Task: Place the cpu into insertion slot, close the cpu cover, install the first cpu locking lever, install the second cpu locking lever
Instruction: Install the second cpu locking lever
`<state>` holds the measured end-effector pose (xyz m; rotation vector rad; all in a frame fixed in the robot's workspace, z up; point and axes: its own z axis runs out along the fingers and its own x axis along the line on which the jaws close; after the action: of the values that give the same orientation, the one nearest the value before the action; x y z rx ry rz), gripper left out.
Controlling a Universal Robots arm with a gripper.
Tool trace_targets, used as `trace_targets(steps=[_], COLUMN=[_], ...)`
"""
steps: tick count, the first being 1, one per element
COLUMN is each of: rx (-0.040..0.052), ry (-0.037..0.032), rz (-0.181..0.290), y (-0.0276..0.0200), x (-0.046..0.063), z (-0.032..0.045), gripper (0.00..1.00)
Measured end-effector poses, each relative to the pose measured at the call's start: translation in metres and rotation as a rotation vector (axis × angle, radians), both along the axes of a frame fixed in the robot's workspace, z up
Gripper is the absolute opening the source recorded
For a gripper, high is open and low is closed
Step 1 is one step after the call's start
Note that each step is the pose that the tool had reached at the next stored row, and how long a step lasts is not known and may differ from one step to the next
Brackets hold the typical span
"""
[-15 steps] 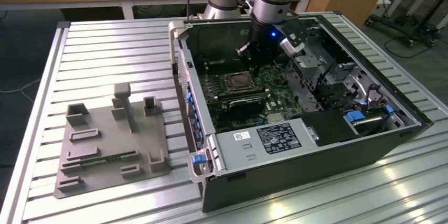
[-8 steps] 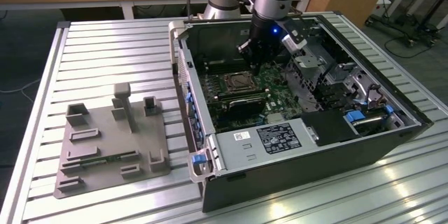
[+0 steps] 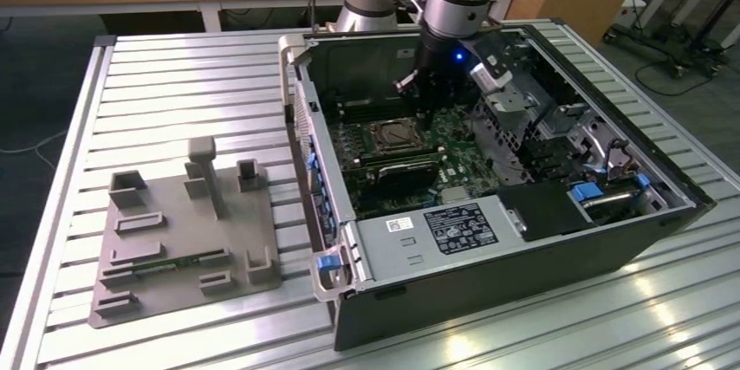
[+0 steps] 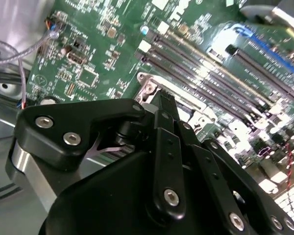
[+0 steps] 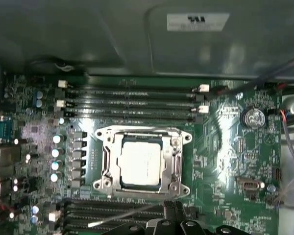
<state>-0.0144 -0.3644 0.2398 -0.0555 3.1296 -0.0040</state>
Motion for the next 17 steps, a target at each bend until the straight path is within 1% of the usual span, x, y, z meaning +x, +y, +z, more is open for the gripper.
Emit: trace_targets(steps=[2, 4, 7, 12, 17], rx=[0.0001, 0.0000, 0.0002, 0.0000, 0.0000], ry=[0.0009, 0.0017, 0.0030, 0.0087, 0.0121], rz=[0.000, -0.001, -0.001, -0.001, -0.001], y=[-0.0038, -0.0058, -0.0065, -0.0085, -0.0105], x=[0.000, 0.000, -0.006, -0.016, -0.026], z=[0.0000, 0.0000, -0.0006, -0.0010, -0.0011], gripper=[0.11, 0.11, 0.11, 0.11, 0.11])
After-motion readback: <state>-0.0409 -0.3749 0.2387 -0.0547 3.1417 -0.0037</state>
